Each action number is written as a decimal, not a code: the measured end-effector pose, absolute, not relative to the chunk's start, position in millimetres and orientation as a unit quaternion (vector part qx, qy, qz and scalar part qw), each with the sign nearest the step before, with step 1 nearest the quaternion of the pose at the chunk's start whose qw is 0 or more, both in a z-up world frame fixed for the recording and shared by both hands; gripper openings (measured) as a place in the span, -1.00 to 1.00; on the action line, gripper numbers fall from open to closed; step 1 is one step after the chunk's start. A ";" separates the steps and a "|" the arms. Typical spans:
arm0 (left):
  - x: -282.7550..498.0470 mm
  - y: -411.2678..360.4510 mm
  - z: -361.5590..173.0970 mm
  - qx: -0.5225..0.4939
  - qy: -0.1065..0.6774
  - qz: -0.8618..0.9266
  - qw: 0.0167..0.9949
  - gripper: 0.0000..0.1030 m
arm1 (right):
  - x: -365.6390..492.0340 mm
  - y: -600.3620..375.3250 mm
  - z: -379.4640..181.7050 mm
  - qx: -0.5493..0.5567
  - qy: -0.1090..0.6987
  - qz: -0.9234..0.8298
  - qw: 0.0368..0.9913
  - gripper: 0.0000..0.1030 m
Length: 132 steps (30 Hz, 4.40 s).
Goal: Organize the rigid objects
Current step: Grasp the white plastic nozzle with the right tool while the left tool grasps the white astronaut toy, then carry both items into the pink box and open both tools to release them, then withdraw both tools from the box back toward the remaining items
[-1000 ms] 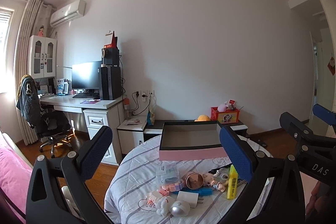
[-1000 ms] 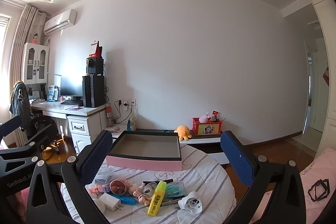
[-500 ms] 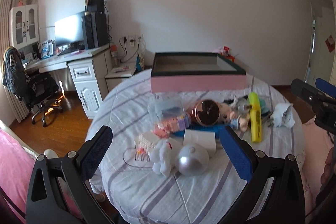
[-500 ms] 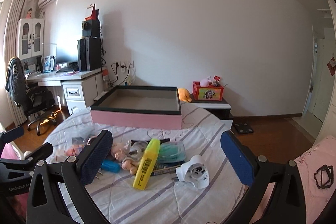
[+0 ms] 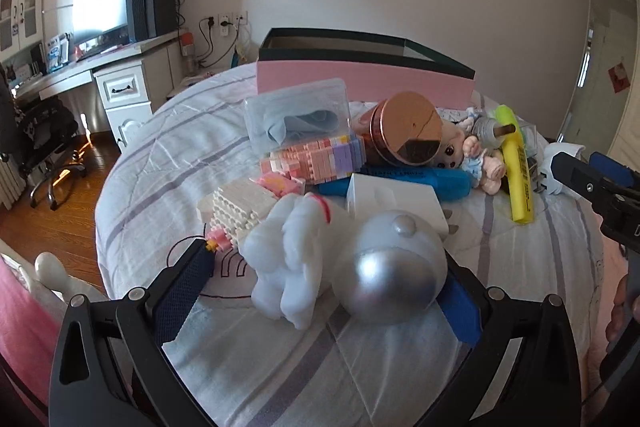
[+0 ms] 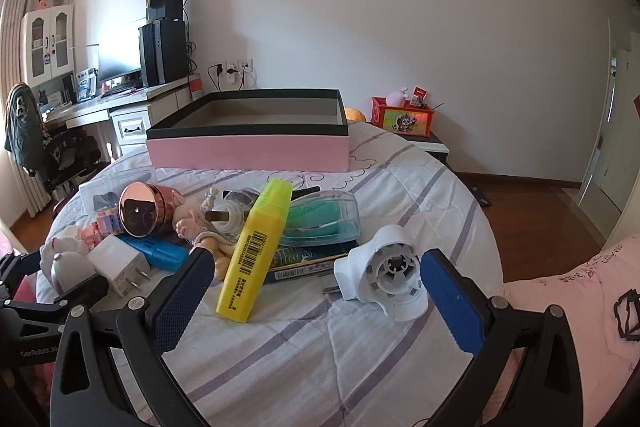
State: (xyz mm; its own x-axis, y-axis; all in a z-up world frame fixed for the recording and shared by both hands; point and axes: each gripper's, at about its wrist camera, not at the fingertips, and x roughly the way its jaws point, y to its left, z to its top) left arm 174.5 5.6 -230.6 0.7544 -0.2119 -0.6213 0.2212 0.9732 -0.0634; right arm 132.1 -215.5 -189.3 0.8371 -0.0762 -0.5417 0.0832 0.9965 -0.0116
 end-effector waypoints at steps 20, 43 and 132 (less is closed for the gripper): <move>168.1 14.5 -212.1 0.013 0.296 -0.151 0.943 0.69 | 178.8 -260.7 -215.9 0.002 0.350 -0.047 0.936 0.75; 162.9 11.0 -188.6 0.001 0.270 -0.187 0.945 0.43 | 170.5 -247.9 -181.6 0.021 0.305 0.021 0.952 0.25; 23.3 2.5 -24.4 0.034 0.044 -0.010 0.998 1.00 | 3.5 -177.0 -33.6 0.005 0.061 -0.022 0.998 1.00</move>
